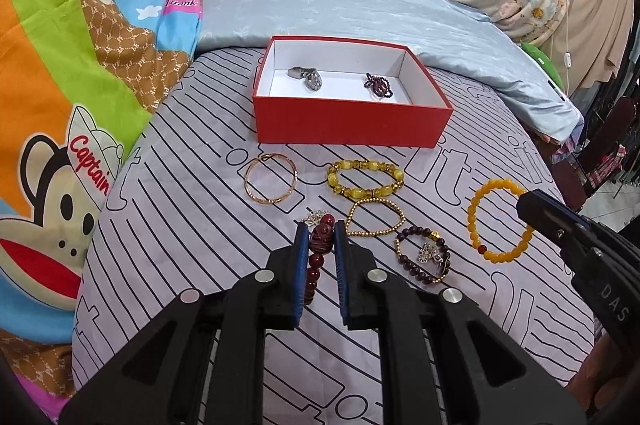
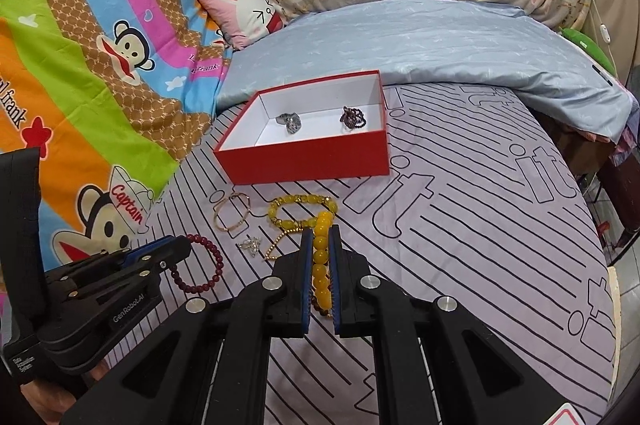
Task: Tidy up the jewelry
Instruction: 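Carry both bracelets into the red box and open both grippers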
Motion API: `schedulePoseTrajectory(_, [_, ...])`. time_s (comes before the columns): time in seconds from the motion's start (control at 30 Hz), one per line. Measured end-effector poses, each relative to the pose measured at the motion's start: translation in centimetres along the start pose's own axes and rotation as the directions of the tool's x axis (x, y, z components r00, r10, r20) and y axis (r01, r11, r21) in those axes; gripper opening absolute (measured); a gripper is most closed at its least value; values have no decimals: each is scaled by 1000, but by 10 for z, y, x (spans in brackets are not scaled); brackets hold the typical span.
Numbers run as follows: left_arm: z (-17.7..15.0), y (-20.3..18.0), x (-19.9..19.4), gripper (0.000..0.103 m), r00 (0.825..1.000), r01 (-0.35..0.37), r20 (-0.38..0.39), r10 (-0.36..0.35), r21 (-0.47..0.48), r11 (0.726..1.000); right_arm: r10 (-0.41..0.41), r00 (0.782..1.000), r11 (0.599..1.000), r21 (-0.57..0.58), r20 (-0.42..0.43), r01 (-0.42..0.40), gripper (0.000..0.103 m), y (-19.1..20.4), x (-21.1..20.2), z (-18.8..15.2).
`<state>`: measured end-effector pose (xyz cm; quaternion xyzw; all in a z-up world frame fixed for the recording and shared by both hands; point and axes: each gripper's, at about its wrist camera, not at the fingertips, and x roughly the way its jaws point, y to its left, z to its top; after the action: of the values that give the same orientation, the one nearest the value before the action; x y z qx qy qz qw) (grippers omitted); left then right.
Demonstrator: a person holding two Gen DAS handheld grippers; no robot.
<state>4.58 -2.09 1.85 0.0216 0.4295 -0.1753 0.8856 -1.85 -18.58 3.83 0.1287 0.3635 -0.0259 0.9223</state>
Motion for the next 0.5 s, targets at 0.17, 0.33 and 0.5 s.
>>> schedulePoseTrajectory(0.17, [12,-1,-3,12,1000,1,15,-1,2,1000,8,1000,1000,-6,16,-8,7,3,-2,11])
schedulePoseTrajectory(0.33, [30,-1,-6,12,999,3,48,-3,5,1000,18,999,1000,-20,41,-17,7,9,2,28])
schedulePoseTrajectory(0.5, [55,-1,-6,12,996,4,86,-4,9,1000,16,997,999,-34,70,-14,7,11,11,52])
